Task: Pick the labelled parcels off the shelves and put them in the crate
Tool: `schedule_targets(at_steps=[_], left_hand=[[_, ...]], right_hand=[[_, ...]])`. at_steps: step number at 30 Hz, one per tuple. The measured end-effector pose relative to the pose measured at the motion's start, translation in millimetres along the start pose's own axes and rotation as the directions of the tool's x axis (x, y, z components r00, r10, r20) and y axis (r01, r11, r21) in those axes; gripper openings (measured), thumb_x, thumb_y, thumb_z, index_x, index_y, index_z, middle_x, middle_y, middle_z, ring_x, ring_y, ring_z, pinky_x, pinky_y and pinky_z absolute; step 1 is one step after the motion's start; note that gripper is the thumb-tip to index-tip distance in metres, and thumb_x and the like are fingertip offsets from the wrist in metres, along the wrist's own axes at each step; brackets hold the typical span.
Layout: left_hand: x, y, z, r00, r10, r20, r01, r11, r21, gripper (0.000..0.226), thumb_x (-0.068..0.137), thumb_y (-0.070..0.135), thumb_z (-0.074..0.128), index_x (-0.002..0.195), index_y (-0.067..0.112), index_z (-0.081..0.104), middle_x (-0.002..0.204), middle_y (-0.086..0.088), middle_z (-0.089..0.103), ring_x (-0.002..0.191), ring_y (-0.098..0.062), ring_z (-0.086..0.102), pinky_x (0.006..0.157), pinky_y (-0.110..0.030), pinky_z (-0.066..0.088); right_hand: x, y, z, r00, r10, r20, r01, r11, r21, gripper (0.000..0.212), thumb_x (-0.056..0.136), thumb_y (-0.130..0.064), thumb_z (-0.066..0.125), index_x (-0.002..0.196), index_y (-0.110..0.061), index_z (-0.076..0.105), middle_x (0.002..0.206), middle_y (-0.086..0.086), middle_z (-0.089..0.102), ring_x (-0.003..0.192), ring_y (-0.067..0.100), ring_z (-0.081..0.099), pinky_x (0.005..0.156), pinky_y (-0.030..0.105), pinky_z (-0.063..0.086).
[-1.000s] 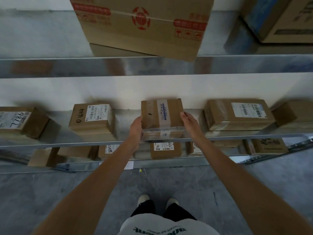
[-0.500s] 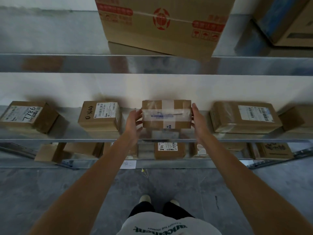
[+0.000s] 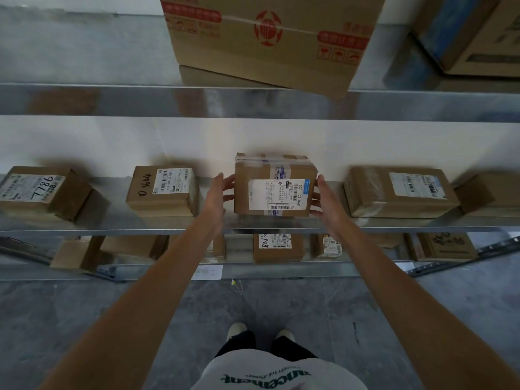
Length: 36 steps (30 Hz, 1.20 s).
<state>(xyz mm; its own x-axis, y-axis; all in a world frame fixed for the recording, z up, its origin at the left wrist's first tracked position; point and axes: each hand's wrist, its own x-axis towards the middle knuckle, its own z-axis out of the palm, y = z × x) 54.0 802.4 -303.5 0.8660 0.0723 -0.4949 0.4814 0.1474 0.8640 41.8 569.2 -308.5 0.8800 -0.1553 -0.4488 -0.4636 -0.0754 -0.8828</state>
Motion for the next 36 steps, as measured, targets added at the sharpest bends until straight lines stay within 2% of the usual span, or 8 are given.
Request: schedule_targets(at_steps=[7,12,17,21,25,28,32,36], left_hand=[[-1,-6,0,1.0,-0.02,-0.023,0.019,0.999,-0.048,0.042,0.099,0.046,0.036,0.125,0.024,0.059,0.144,0.002,0.049,0.135,-0.016,0.04,0.119,-0.045,0.017],[-2,-9,-2,0.999,-0.006,0.045,0.006,1.0,0.0,0.046,0.1,0.045,0.035,0.131,0.018,0.057,0.13,-0.002,0.062,0.119,-0.021,0.056,0.109,-0.042,0.04],[-3,-14,1,0.995,-0.092,0.05,0.089,0.995,0.05,0.045,0.1,0.046,0.035,0.127,0.017,0.056,0.12,-0.002,0.062,0.101,-0.017,0.06,0.079,-0.029,0.052],[0,-22,-3,0.989,-0.144,0.044,0.14,0.987,0.074,0.047,0.1,0.049,0.035,0.127,0.017,0.055,0.12,-0.006,0.063,0.105,-0.022,0.06,0.102,-0.043,0.046],[2,-20,-4,0.986,-0.156,0.064,0.146,0.979,0.141,0.056,0.099,0.054,0.028,0.136,0.017,0.048,0.13,-0.008,0.059,0.115,-0.027,0.057,0.106,-0.048,0.042],[18,-26,-5,0.987,-0.155,0.04,0.144,0.967,0.209,0.073,0.086,0.068,0.025,0.143,0.024,0.04,0.145,-0.006,0.047,0.129,-0.03,0.047,0.109,-0.053,0.036],[7,-15,8,0.959,0.239,-0.151,-0.151,0.885,0.441,0.068,0.094,0.057,0.033,0.148,0.017,0.031,0.155,-0.009,0.03,0.14,-0.027,0.03,0.115,-0.048,0.027],[-14,-11,49,0.803,0.594,0.047,-0.506,0.638,0.58,0.051,0.102,0.04,0.032,0.149,0.02,0.028,0.153,-0.003,0.028,0.141,-0.021,0.029,0.117,-0.042,0.028]], right_hand=[[-4,2,3,1.0,-0.01,-0.027,0.01,1.0,-0.007,0.049,0.101,-0.055,0.029,0.119,-0.02,0.059,0.103,0.001,0.068,0.099,0.019,0.063,0.092,0.038,0.046],[-3,0,7,0.998,0.009,-0.061,-0.008,1.0,0.017,0.047,0.101,-0.053,0.032,0.115,-0.02,0.062,0.101,0.005,0.069,0.094,0.018,0.064,0.082,0.031,0.048],[-3,10,11,0.997,0.072,-0.007,-0.072,0.997,0.032,0.041,0.101,-0.052,0.031,0.108,-0.027,0.062,0.105,0.002,0.07,0.098,0.016,0.063,0.096,0.035,0.045],[-4,18,20,0.992,0.121,0.03,-0.122,0.992,0.032,0.051,0.099,-0.055,0.034,0.125,-0.019,0.06,0.116,0.005,0.069,0.109,0.02,0.062,0.106,0.039,0.043],[-1,16,25,0.987,0.154,0.036,-0.155,0.987,0.052,0.059,0.095,-0.059,0.04,0.136,-0.018,0.052,0.134,0.008,0.059,0.12,0.025,0.056,0.108,0.04,0.043],[-3,24,29,0.986,0.165,0.025,-0.167,0.982,0.093,0.052,0.097,-0.053,0.043,0.13,-0.015,0.055,0.13,0.008,0.06,0.113,0.022,0.057,0.107,0.04,0.044],[-14,37,24,0.989,0.078,-0.128,-0.07,0.995,0.066,0.038,0.097,-0.049,0.047,0.112,-0.016,0.058,0.123,0.006,0.062,0.119,0.026,0.057,0.107,0.045,0.043],[-25,45,-18,0.951,-0.053,-0.304,0.066,0.997,0.034,0.044,0.095,-0.044,0.055,0.129,-0.016,0.057,0.122,0.002,0.06,0.117,0.02,0.056,0.104,0.039,0.042]])
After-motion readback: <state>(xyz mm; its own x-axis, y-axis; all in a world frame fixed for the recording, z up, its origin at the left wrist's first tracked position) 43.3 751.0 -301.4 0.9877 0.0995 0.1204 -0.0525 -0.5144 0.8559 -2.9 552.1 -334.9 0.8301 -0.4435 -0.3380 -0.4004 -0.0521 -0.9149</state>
